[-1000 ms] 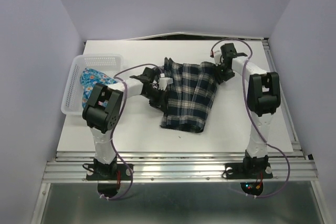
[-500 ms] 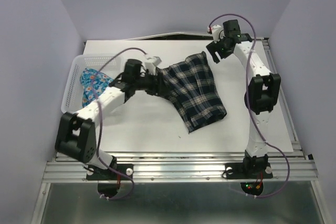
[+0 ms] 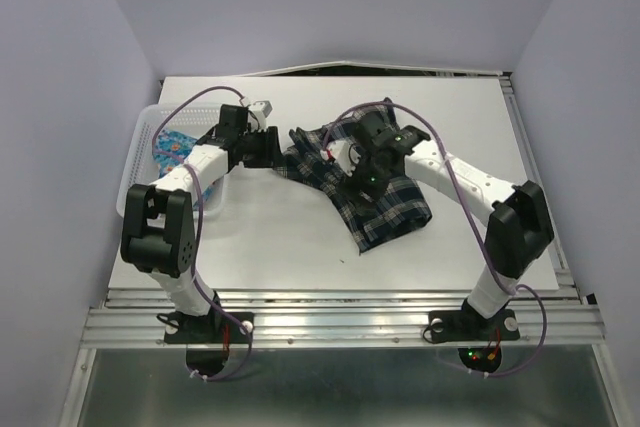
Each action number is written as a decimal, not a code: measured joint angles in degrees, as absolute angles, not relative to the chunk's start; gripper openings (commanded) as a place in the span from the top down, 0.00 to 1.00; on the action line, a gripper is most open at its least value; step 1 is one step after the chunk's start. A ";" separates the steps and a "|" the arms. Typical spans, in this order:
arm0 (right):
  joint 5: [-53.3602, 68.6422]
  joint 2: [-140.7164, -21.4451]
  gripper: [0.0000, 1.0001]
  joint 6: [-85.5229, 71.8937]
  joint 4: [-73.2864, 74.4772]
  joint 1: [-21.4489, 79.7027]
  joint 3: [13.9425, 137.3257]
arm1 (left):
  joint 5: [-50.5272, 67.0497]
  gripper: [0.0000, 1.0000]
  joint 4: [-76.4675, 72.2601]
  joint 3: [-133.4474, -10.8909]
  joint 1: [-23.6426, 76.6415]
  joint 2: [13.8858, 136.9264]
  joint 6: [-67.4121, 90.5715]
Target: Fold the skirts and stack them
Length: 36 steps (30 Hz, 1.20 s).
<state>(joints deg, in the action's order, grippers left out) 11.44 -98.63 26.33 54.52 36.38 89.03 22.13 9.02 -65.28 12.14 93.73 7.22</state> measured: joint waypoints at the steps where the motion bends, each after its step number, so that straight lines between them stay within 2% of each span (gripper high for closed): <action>1: 11.46 -98.70 0.26 25.45 54.61 37.58 85.80 | 21.76 0.41 9.63 -65.28 12.12 94.65 7.20; 9: 7.16 -99.07 0.27 20.29 52.47 39.83 73.76 | 20.47 0.41 9.06 -66.41 11.75 95.77 7.09; 12: 5.43 -99.85 0.39 19.31 50.87 39.86 72.77 | 20.51 0.41 8.45 -66.32 11.75 95.77 7.29; 13: 5.15 -100.09 0.47 19.05 50.04 39.83 72.36 | 20.53 0.43 8.32 -66.30 11.75 95.77 7.33; 16: 4.93 -100.36 0.54 18.96 48.45 39.83 70.89 | 20.51 0.44 7.07 -65.58 11.49 95.79 7.64; 21: 3.57 -99.74 0.55 19.73 44.29 39.81 63.86 | 20.53 0.48 5.39 -64.23 11.38 96.42 7.94; 25: 2.94 -96.09 0.55 20.69 42.65 38.39 59.79 | 20.56 0.44 5.45 -64.25 11.38 98.26 6.74; 36: 3.44 -95.68 0.55 22.28 42.92 33.15 59.24 | 27.14 0.40 7.99 -61.71 11.57 103.00 4.45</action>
<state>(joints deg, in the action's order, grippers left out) 3.44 -95.68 22.28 42.92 33.15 59.24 27.14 7.99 -61.71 11.57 103.00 4.45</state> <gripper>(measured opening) 0.451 0.602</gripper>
